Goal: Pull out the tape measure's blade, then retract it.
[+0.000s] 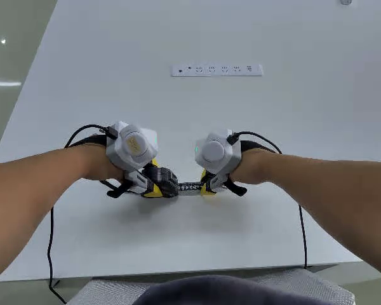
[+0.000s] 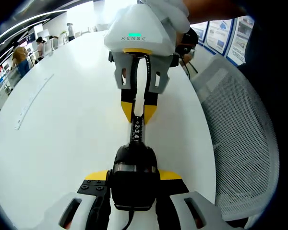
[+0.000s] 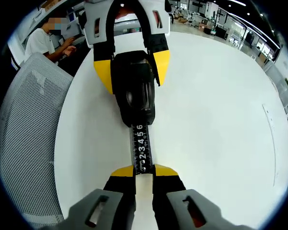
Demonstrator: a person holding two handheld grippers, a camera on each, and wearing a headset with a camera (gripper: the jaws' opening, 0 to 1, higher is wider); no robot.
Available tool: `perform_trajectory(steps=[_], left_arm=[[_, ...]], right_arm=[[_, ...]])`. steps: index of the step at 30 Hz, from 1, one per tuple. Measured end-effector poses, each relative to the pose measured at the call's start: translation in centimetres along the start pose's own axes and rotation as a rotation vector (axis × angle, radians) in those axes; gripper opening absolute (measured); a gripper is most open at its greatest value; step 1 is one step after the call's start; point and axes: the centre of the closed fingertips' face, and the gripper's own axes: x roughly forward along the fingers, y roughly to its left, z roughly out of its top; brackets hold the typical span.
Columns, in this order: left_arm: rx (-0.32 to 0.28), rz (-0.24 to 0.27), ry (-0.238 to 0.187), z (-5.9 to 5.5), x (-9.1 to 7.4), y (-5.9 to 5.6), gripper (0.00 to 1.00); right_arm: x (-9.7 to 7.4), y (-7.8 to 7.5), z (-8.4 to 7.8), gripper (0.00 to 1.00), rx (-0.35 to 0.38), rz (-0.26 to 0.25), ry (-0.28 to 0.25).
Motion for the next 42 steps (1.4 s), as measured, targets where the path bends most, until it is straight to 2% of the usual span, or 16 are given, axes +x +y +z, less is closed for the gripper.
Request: perform_trajectory(steps=[20,42], left_arm=[[-0.005,-0.001,-0.003,-0.1,0.1,0.1,0.33],[-0.013,-0.001,-0.003,0.1,0.1,-0.1,0.33]], right_arm=[[-0.5,-0.1,-1.1,0.11,0.01,-0.008,0.002],[-0.9,-0.4,-2.4,0.11,0.018,-0.01,0.027]])
